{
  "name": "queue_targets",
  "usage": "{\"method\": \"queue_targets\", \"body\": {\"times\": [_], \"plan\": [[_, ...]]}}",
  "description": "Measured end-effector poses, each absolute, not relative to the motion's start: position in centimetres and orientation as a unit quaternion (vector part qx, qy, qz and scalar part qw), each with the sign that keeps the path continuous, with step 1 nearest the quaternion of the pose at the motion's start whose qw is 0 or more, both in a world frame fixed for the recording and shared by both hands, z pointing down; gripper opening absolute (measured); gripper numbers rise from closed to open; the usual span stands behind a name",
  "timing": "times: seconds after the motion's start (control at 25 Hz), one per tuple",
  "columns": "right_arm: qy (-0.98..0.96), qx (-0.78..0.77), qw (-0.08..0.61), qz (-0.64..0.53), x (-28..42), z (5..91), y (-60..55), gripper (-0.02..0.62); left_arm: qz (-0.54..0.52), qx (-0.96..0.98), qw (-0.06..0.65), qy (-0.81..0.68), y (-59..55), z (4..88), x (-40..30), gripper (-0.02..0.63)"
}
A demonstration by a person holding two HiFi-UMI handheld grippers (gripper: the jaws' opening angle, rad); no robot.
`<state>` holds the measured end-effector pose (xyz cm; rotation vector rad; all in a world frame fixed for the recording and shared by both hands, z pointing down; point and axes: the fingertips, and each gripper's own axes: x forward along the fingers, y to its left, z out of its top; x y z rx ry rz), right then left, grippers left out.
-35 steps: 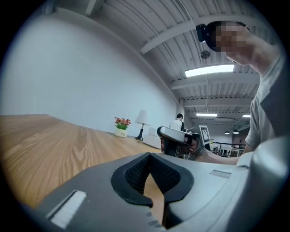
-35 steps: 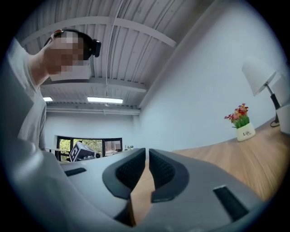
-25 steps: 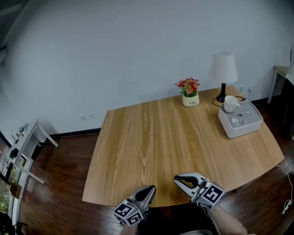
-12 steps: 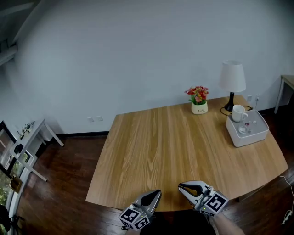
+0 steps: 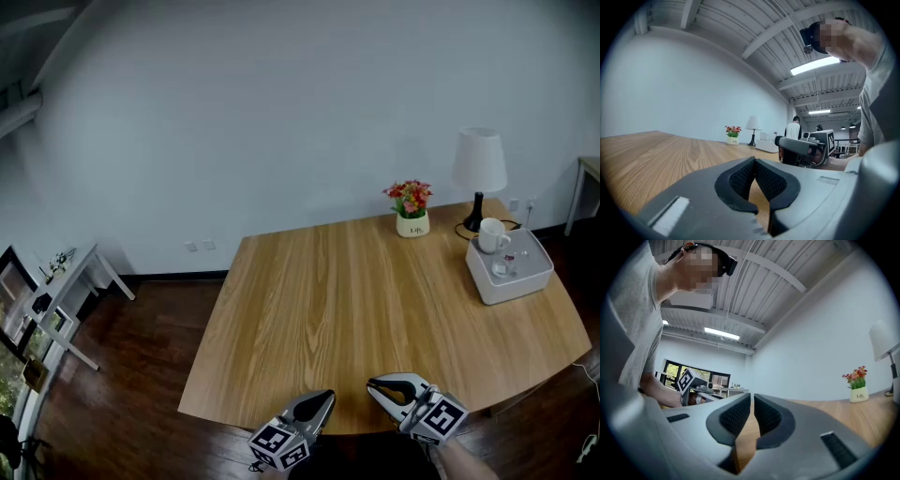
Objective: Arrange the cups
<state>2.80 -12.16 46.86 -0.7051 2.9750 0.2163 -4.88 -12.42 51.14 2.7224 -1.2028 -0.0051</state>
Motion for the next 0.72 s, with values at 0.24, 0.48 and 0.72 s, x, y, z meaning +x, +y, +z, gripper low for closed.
{"method": "queue_targets", "body": {"times": [0.24,0.48,0.72], "plan": [[0.972,-0.223,0.030,0.063,2.2,46.9,-11.7,0.023,0.005,0.916,0.108,-0.387,-12.6,51.5,-4.6,0.009],[0.973,-0.218,0.035,0.061,1.9,46.4,-11.3,0.023,0.033,0.916,0.094,-0.390,-12.4,52.0,-4.1,0.009],[0.972,-0.221,0.031,0.070,2.1,46.9,-11.6,0.023,0.044,0.914,0.080,-0.394,-12.1,52.6,-3.6,0.009]]}}
